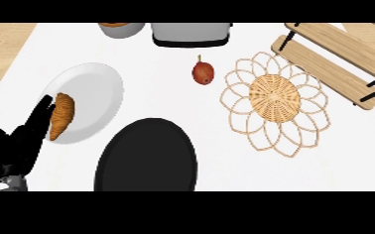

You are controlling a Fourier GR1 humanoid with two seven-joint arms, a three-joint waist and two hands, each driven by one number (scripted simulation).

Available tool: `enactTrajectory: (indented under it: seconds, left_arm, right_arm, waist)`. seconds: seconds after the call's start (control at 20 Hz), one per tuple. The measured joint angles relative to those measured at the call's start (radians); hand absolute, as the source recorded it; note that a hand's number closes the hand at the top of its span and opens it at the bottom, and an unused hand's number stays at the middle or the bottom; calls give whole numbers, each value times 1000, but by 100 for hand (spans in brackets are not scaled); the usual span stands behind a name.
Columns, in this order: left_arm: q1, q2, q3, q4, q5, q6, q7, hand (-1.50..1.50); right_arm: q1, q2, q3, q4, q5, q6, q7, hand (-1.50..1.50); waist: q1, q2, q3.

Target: Pick the lemon from the placemat and place it in the tiered shelf

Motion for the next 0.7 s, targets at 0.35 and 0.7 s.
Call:
enactTrajectory:
  seconds: [0.35, 0.7]
  left_arm:
    - [18, 0, 13, -1, -2, 3, -11, 0]
    - [42, 6, 34, -11, 10, 0, -7, 0]
  right_arm:
    - [90, -129, -130, -280, -123, 196, 166, -150]
    - [210, -297, -377, -434, -300, 468, 264, -150]
  waist:
    - [-24, -7, 0]
    - [-45, -12, -1]
